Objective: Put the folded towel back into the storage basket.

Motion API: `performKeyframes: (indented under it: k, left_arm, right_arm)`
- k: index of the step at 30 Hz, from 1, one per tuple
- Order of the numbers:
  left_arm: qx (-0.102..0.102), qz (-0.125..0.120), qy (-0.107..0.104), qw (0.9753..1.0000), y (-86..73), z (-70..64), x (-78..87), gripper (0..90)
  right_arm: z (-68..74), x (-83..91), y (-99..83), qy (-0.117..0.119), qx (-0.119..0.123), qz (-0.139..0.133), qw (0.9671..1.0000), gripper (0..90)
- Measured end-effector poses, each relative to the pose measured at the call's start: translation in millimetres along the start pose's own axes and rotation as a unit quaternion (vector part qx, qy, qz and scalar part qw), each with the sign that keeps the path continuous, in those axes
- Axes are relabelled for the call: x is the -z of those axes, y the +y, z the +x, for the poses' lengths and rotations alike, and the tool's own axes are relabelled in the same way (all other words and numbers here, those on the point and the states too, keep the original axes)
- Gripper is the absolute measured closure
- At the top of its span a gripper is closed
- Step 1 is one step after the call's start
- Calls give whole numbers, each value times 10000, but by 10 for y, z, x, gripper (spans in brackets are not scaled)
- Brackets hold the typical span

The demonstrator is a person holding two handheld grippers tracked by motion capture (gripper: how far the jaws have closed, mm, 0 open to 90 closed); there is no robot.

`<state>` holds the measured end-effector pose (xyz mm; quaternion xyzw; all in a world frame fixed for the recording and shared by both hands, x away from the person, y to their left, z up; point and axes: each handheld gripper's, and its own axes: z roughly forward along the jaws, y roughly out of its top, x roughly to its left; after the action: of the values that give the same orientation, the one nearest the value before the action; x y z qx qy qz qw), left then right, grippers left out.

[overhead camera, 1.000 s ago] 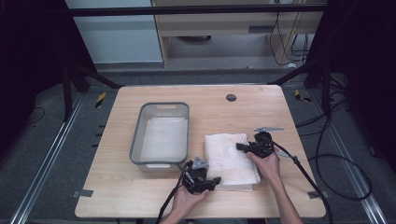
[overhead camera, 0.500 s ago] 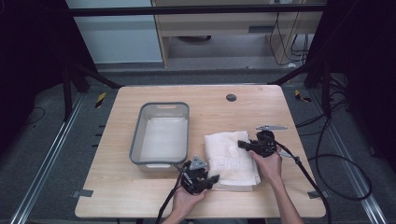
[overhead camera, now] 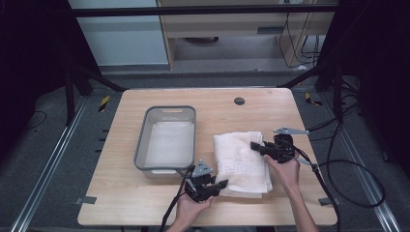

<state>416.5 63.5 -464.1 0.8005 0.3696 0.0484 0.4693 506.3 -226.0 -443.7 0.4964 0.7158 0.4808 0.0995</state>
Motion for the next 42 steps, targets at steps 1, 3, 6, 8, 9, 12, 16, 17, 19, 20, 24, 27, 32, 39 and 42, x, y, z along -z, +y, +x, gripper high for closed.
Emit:
performKeyframes:
  k: [1,3,6,8,9,12,16,17,19,20,24,27,32,39,42]
  left_arm:
    - [-27,-18,8,10000,4,-5,15,676]
    - [-49,-45,9,10000,16,-13,42,676]
    - [-39,-105,2,9999,38,-16,84,676]
    - [-47,-143,-13,9999,57,-20,114,677]
    - [-55,-173,-9,9998,68,-25,131,677]
    - [-107,-234,-26,9997,106,-40,184,678]
    - [-130,-302,-44,9994,149,-61,240,679]
    - [-133,-321,-41,9994,155,-67,251,679]
    - [-159,-342,-31,9993,168,-73,272,679]
    - [-168,-360,-34,9992,174,-77,282,679]
    - [-202,-422,-24,9989,204,-88,327,680]
    - [-223,-449,-21,9987,226,-90,358,680]
    - [-211,-518,20,9984,252,-81,402,680]
    - [-229,-603,67,9979,299,-72,473,681]
    - [-237,-612,79,9978,312,-64,495,681]
  right_arm:
    - [10,11,7,5,14,-22,10000,665]
    - [34,29,20,9,37,-74,10000,665]
    - [69,53,42,14,75,-140,9999,665]
    - [92,78,59,28,64,-181,9998,665]
    - [98,89,69,29,97,-216,9997,665]
    - [123,133,93,69,60,-309,9995,665]
    - [149,181,125,77,99,-391,9992,665]
    - [162,190,135,80,111,-414,9990,665]
    - [187,214,157,84,145,-454,9988,665]
    - [193,221,164,80,164,-465,9988,665]
    - [220,250,192,107,186,-561,9982,665]
    - [241,267,218,112,195,-599,9980,665]
    - [291,276,267,95,285,-676,9973,665]
    - [339,277,344,134,366,-751,9964,665]
    - [376,284,369,112,396,-811,9959,665]
